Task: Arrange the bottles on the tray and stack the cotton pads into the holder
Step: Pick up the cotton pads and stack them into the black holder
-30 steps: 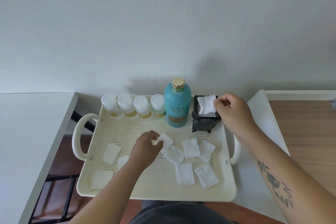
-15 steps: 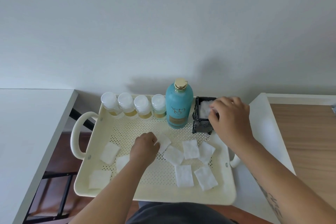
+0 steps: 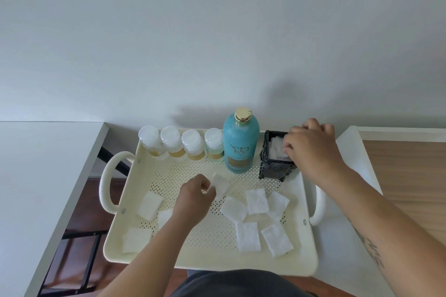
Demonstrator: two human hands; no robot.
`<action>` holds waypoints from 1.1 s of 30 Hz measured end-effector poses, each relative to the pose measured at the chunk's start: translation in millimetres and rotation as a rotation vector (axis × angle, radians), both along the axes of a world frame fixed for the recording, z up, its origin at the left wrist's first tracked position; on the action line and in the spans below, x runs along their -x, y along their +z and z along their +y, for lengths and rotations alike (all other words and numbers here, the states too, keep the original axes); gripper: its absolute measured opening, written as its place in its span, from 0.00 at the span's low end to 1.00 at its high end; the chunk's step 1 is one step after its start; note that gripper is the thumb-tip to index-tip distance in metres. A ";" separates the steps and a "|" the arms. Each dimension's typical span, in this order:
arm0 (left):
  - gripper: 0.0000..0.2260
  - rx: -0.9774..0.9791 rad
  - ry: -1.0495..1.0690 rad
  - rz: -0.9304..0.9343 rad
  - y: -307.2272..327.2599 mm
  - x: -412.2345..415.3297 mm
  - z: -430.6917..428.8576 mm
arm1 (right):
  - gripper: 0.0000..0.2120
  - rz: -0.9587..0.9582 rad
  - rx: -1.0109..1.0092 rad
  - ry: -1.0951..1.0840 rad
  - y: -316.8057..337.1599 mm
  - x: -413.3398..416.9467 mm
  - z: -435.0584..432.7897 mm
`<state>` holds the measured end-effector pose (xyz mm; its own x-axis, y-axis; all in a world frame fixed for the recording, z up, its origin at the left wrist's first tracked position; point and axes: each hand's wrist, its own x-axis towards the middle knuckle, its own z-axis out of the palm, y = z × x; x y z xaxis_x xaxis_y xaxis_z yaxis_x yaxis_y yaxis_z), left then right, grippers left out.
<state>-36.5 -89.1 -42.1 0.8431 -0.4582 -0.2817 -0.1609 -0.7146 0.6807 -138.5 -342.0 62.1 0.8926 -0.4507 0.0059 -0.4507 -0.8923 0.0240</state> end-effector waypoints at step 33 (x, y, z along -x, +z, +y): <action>0.04 0.647 0.072 0.520 82.7 25.7 -16.5 | 0.08 -0.594 -0.679 -0.086 6.5 31.7 61.3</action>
<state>-62.3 -105.6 40.6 0.7115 -0.6134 -0.3428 0.3188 -0.1529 0.9354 -170.2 -280.7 68.6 0.7907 -0.5899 0.1634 -0.2866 -0.5926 -0.7528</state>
